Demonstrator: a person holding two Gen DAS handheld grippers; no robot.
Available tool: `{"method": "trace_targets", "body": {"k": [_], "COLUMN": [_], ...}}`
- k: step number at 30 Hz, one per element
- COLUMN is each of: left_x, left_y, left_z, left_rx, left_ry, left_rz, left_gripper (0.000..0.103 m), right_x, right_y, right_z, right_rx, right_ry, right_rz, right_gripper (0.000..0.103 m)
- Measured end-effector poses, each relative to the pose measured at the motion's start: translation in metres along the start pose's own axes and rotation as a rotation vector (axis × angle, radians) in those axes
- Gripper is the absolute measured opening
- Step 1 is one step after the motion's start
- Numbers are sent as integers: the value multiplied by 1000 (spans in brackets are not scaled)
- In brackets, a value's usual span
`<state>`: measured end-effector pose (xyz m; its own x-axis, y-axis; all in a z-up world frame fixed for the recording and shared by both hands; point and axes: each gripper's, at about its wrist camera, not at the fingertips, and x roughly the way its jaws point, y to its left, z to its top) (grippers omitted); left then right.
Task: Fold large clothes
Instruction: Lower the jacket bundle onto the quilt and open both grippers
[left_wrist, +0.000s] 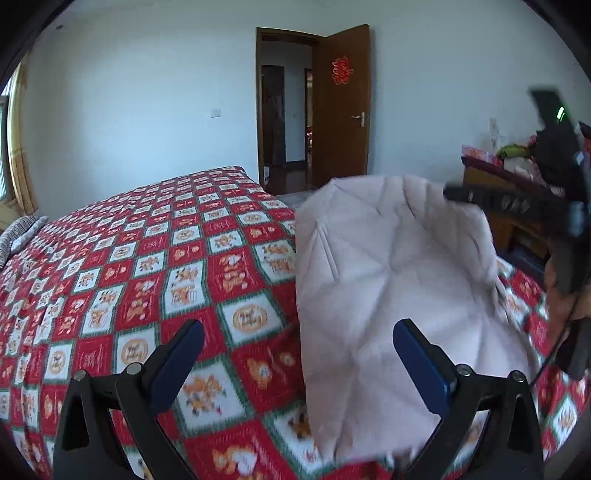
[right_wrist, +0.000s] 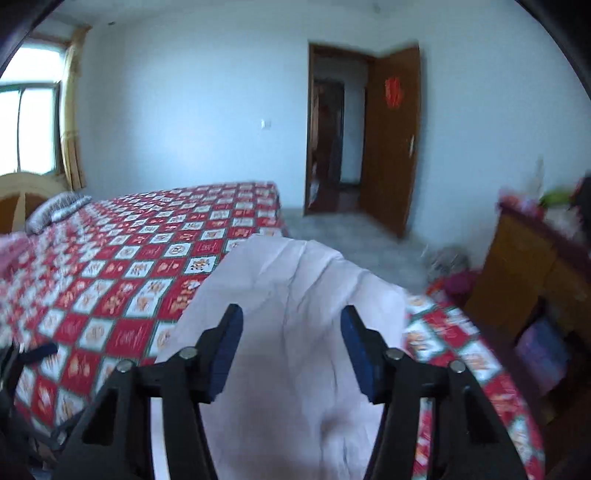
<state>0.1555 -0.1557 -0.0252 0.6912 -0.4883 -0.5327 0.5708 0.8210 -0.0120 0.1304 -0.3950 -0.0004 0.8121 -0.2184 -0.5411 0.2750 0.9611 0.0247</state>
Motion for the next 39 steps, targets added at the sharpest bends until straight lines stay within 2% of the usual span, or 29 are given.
{"method": "trace_targets", "body": {"k": [1, 4, 7, 10, 13, 15, 17, 19, 21, 23, 25, 27, 29, 32, 33, 35, 36, 37, 39], "left_x": [12, 66, 120, 170, 193, 206, 217, 224, 227, 228, 232, 226, 220, 196, 180, 151, 132, 119, 93], "left_y": [1, 3, -1, -14, -24, -26, -31, -36, -36, -40, -49, -61, -58, -46, -41, -38, -38, -39, -42], "left_z": [13, 64, 85, 76, 68, 67, 62, 56, 50, 46, 45, 47, 49, 57, 61, 64, 64, 63, 58], "left_rx": [-3, 5, -1, -2, 3, -5, 4, 33, 28, 33, 69, 136, 149, 146, 138, 143, 158, 173, 196], "left_ry": [1, 32, 76, 173, 190, 227, 256, 264, 263, 243, 244, 223, 229, 285, 273, 224, 189, 166, 134], "left_rz": [15, 76, 91, 48, 15, -19, -27, -28, -27, -10, 30, 78, 68, 32, 40, 67, 64, 55, 53], "left_gripper": [102, 102, 102, 102, 102, 102, 102, 102, 102, 102, 102, 102, 102, 102, 102, 102, 102, 102, 102], "right_x": [17, 52, 67, 84, 101, 113, 125, 130, 130, 131, 134, 133, 127, 109, 101, 57, 38, 16, -27], "right_y": [-8, -26, -35, -37, -45, -56, -66, -66, -61, -64, -70, -65, -58, -54, -54, -49, -46, -41, -29], "right_z": [3, -1, -13, -24, -32, -37, -44, -46, -53, -59, -59, -56, -53, -47, -45, -38, -36, -36, -39], "right_rx": [27, 83, 98, 74, 69, 114, 169, 164, 158, 191, 218, 187, 146, 100, 92, 80, 74, 63, 30], "right_ry": [28, 63, 111, 176, 218, 248, 273, 281, 252, 224, 238, 256, 261, 283, 292, 249, 208, 165, 100], "right_rz": [3, 33, 36, 4, -28, -12, 23, 16, -12, -7, -11, -49, -79, -89, -96, -101, -98, -104, -120], "right_gripper": [28, 26, 26, 25, 25, 24, 23, 22, 21, 20, 20, 20, 21, 24, 27, 44, 64, 80, 88]}}
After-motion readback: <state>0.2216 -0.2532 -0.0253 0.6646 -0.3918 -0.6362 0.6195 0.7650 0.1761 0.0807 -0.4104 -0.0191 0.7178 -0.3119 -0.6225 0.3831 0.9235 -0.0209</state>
